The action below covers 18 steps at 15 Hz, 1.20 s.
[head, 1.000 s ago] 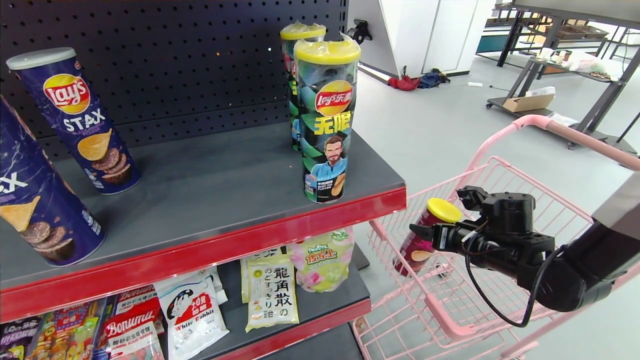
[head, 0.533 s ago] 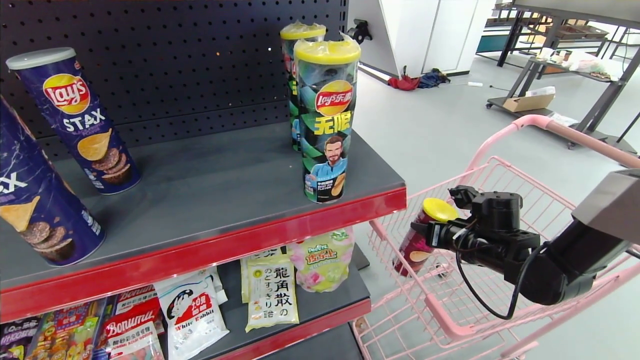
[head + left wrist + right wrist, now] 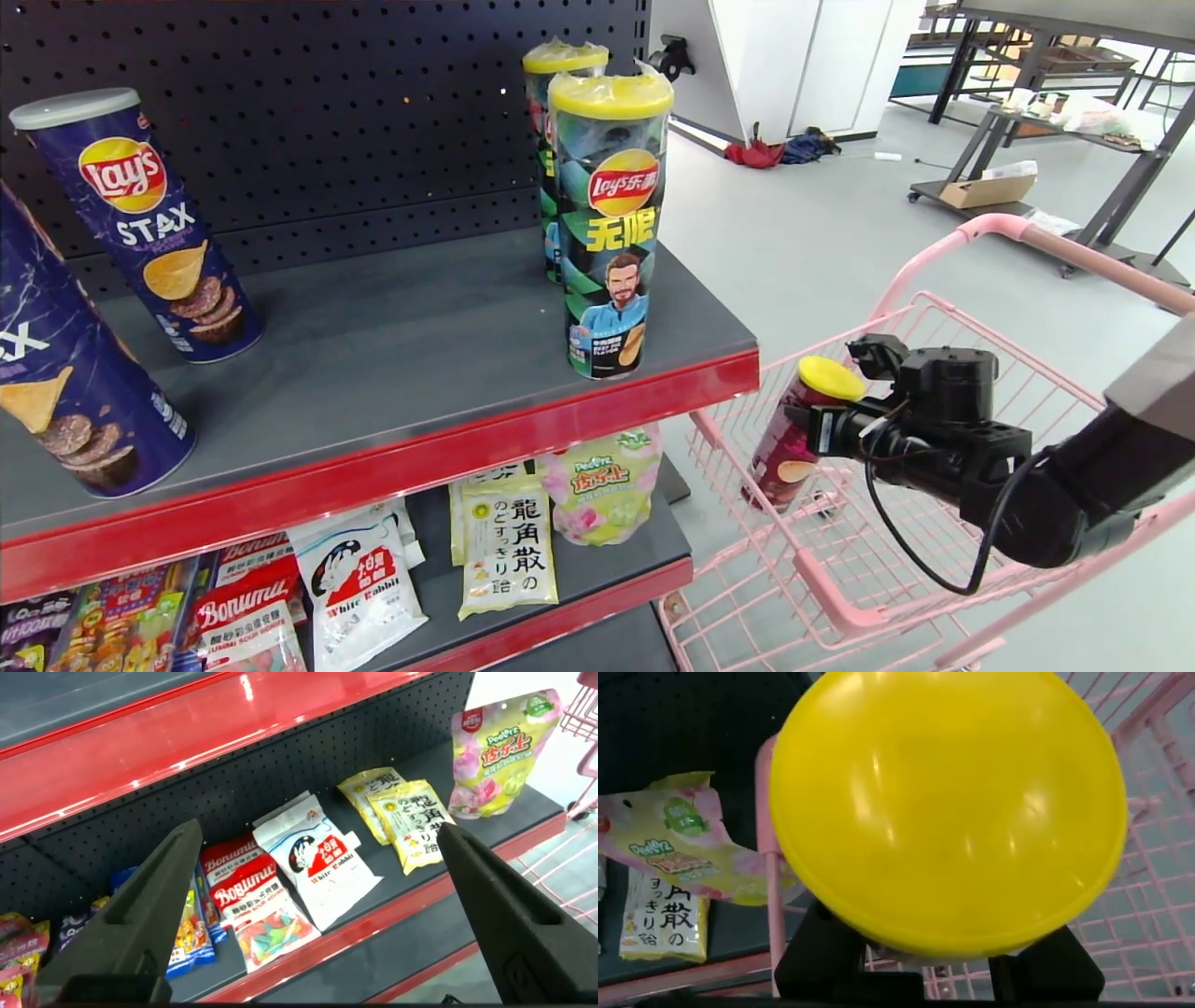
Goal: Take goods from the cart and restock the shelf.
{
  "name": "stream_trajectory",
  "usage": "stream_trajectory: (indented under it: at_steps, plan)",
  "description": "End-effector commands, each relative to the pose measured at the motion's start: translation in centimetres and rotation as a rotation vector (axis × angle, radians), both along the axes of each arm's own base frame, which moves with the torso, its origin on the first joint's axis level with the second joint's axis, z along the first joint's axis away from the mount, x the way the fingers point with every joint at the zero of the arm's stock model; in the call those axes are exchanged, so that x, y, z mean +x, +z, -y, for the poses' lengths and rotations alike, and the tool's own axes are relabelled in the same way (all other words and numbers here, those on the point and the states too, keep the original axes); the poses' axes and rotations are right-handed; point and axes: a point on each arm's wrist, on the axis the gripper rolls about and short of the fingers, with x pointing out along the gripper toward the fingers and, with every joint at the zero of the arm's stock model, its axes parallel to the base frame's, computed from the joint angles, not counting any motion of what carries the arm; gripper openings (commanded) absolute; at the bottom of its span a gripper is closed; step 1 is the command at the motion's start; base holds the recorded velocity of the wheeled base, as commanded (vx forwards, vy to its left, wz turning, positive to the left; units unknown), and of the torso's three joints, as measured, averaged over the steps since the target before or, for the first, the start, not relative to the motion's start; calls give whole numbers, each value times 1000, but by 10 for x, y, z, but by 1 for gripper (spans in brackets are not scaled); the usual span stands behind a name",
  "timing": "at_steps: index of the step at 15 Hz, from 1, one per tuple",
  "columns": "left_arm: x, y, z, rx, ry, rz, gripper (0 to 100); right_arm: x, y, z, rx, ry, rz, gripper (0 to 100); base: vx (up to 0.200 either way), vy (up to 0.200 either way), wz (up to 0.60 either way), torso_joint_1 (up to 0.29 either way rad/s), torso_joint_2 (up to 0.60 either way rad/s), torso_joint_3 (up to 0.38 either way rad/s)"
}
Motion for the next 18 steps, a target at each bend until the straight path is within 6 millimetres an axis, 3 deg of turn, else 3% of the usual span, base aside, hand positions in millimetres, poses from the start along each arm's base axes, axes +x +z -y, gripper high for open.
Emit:
stream_trajectory:
  at_steps: [1, 2, 3, 5, 6, 7, 8, 10, 11, 12, 14, 18]
  plan:
    - [0, 0, 0, 1, -2, -1, 100, -25, 87, 10, -52, 18, 174, 0, 0, 0, 0, 0, 0, 0]
    - [0, 0, 0, 0, -7, 0, 100, -38, 134, 20, -88, 4, 246, 0, 0, 0, 0, 0, 0, 0]
    - [0, 0, 0, -1, -11, 1, 100, -50, 168, 29, -110, -15, 292, 0, 0, 0, 0, 0, 0, 0]
    - [0, -1, 0, -3, -16, 0, 100, -93, 209, 39, -129, -36, 309, 0, 0, 0, 0, 0, 0, 0]
    - [0, 0, 0, -3, -16, 1, 100, -99, 211, 40, -133, -39, 305, 0, 0, 0, 0, 0, 0, 0]
    - [0, 0, 0, -3, -17, 1, 100, -159, 222, 51, -213, -97, 246, 0, 0, 0, 0, 0, 0, 0]
    - [0, 0, 0, -4, -26, 1, 100, -196, 218, 56, -239, -101, 196, 0, 0, 0, 0, 0, 0, 0]
    - [0, 0, 1, -7, -58, -3, 100, -242, 199, 63, -235, -107, 195, 0, 0, 0, 0, 0, 0, 0]
    - [0, 0, 1, -7, -60, -3, 100, -246, 196, 64, -235, -110, 199, 0, 0, 0, 0, 0, 0, 0]
    - [0, -1, 1, -7, -60, -3, 100, -278, 176, 70, -241, -145, 223, 0, 0, 0, 0, 0, 0, 0]
    - [0, -1, 1, -8, -60, -2, 100, -295, 154, 74, -278, -226, 220, 0, 0, 0, 0, 0, 0, 0]
    - [0, 0, 1, -10, -58, 0, 100, -304, 151, 75, -273, -232, 243, 0, 0, 0, 0, 0, 0, 0]
